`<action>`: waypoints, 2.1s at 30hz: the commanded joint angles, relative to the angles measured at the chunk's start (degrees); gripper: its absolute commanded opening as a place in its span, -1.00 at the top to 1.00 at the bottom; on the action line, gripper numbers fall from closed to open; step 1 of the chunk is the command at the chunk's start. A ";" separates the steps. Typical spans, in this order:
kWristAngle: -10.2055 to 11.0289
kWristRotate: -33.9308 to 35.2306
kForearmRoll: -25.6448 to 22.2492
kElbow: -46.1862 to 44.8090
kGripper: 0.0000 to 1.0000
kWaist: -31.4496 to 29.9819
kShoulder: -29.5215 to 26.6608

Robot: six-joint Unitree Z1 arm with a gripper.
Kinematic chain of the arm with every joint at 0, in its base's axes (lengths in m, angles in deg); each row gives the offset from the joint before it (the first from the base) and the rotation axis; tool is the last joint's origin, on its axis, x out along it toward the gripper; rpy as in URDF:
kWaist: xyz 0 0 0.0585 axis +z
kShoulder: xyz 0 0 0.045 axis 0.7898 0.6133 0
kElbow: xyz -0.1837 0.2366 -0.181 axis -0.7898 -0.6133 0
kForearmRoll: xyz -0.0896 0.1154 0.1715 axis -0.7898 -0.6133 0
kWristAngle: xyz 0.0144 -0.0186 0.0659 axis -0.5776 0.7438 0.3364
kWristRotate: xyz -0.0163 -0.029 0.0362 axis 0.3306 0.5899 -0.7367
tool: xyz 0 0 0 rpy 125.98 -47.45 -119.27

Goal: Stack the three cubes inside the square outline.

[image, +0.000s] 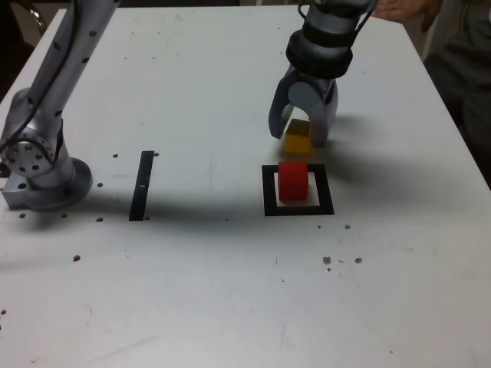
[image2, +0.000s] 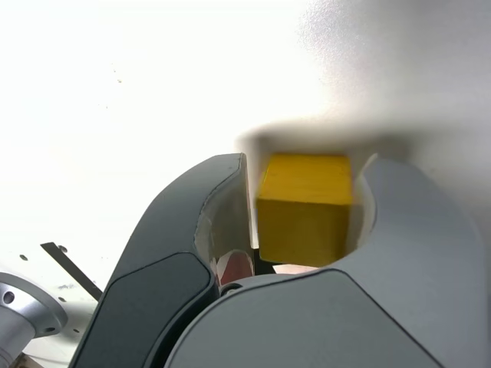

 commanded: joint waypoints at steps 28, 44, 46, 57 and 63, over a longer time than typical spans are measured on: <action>-3.32 5.40 -5.26 1.23 0.52 -2.63 -8.28; -8.55 20.89 -8.04 2.12 0.52 -7.88 -8.89; -8.69 21.80 -8.16 2.42 0.52 -8.67 -8.43; -9.31 23.09 -8.60 2.51 0.52 -9.82 -6.53; -9.58 23.09 -8.59 1.71 0.52 -9.82 -6.36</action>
